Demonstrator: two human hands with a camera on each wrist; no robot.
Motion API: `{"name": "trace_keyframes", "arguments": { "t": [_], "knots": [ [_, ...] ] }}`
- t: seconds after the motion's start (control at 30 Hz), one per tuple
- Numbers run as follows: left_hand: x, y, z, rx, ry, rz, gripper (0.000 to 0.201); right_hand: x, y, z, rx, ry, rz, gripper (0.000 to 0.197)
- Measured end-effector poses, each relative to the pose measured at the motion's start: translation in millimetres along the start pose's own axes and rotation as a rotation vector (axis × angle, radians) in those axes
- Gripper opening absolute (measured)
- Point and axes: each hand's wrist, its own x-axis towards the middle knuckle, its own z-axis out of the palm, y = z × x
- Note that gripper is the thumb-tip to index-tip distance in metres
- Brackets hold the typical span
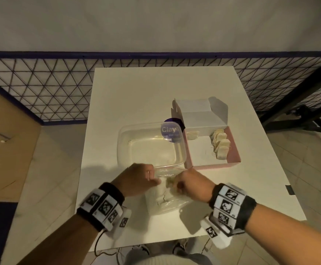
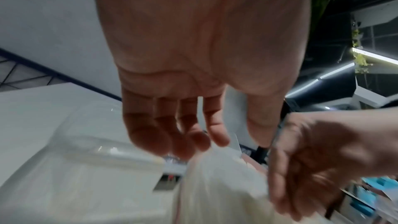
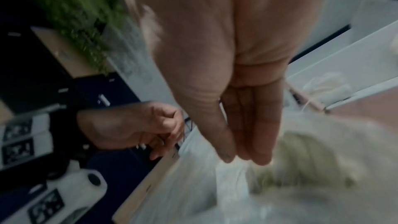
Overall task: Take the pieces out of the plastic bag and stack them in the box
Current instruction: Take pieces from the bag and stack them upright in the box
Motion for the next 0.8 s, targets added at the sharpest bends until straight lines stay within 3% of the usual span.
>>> {"name": "trace_keyframes", "arguments": {
  "t": [0.1,0.23,0.4,0.5,0.67,0.8],
  "knots": [
    [-16,-13,27,-0.041,-0.011,0.022,0.033,24,-13,26,-0.186,-0.062,0.134,0.026],
    [-18,-17,47,-0.033,-0.029,-0.051,0.026,43,-8,45,-0.284,-0.082,0.238,0.022],
    [-21,-20,53,-0.009,-0.057,-0.127,0.061,47,-1,60,-0.25,0.056,0.244,0.019],
    [-24,-20,51,-0.006,-0.049,-0.16,0.079,49,-7,68,-0.222,0.075,0.296,0.043],
    [-24,-21,53,0.032,-0.057,-0.175,0.087,51,-10,77,-0.298,-0.015,0.336,0.066],
    [-25,-20,55,-0.003,-0.049,-0.132,0.088,50,-8,78,-0.319,-0.036,0.329,0.051]
  ]
}}
